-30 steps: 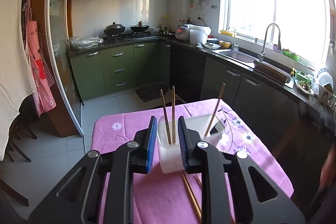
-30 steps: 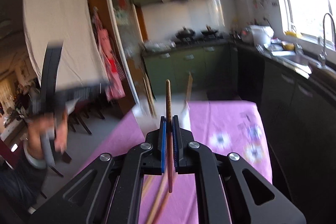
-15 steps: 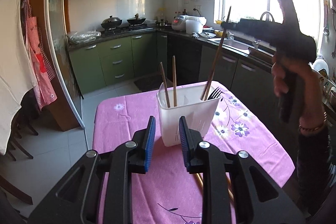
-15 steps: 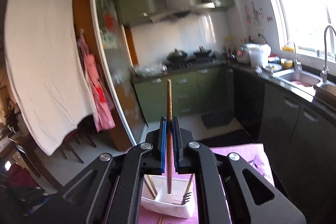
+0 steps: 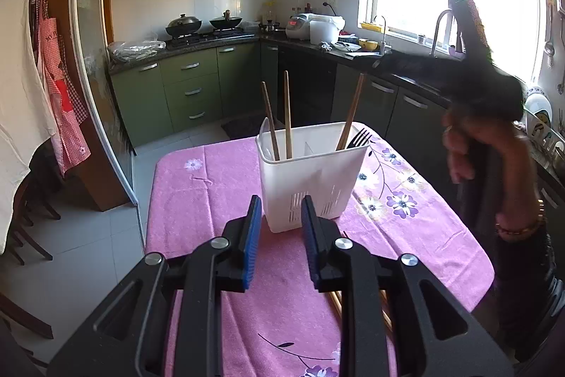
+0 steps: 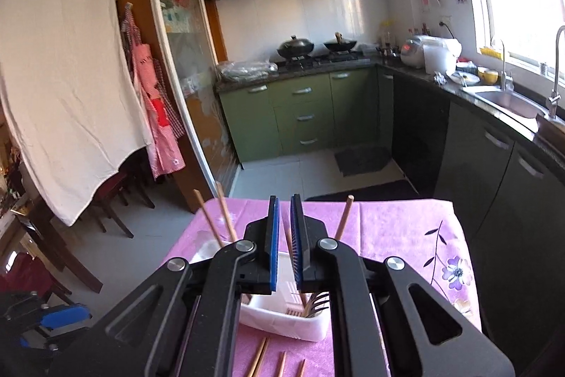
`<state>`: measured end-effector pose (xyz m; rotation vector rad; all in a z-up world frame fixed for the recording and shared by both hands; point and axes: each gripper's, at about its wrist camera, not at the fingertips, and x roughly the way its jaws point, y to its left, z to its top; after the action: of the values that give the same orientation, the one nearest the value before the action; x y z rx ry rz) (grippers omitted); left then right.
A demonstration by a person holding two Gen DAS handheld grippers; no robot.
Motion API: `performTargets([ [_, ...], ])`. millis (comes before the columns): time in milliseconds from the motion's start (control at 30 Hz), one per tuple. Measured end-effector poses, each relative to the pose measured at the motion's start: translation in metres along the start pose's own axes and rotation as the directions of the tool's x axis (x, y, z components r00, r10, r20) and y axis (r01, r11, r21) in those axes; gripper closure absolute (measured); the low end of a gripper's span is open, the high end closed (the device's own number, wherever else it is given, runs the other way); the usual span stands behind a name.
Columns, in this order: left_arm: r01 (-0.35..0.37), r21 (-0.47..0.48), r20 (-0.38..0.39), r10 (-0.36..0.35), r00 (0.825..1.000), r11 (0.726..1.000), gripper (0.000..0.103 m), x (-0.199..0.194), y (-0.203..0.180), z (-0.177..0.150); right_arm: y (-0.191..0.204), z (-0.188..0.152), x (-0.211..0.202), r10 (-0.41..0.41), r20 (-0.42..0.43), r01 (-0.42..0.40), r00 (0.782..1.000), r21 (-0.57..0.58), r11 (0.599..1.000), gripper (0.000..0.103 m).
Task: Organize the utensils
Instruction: 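Carry the right tool's chopstick over the holder and release it inside, then move both open tools back over the loose chopsticks on the table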
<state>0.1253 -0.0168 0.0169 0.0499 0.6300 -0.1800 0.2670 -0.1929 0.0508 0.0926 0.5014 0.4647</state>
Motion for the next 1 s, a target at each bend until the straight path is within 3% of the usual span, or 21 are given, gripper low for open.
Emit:
performTargets([
  [200, 0.008, -0.011, -0.027, -0.009, 1.0, 1.0, 0.074, 0.01, -0.005, -0.007, 0.011, -0.011, -0.064, 0.022, 0.085, -0.018, 0.996, -0.044, 0.999, 0.087],
  [300, 0.011, -0.017, -0.078, -0.012, 0.997, 1.0, 0.074, 0.027, -0.008, -0.014, 0.01, -0.038, -0.095, 0.01, 0.096, -0.004, 0.995, -0.061, 0.998, 0.077],
  [400, 0.0, -0.024, -0.157, -0.004, 0.988, 1.0, 0.074, 0.054, -0.012, -0.024, 0.003, -0.076, -0.108, -0.051, 0.067, 0.056, 0.996, -0.066, 0.996, 0.077],
  [500, 0.004, -0.047, -0.233, -0.015, 0.972, 0.999, 0.074, 0.078, -0.015, -0.035, -0.011, -0.119, -0.105, -0.124, 0.003, 0.124, 0.992, -0.042, 0.991, 0.073],
  [700, 0.017, -0.108, -0.372, -0.057, 0.926, 0.994, 0.076, 0.13, -0.025, -0.056, -0.046, -0.18, -0.073, -0.117, -0.177, 0.127, 0.977, 0.049, 0.991, 0.073],
  [1000, -0.028, -0.149, -0.452, -0.043, 0.891, 0.988, 0.084, 0.176, -0.032, -0.072, -0.063, -0.207, -0.06, -0.065, -0.238, 0.093, 0.969, 0.112, 0.989, 0.068],
])
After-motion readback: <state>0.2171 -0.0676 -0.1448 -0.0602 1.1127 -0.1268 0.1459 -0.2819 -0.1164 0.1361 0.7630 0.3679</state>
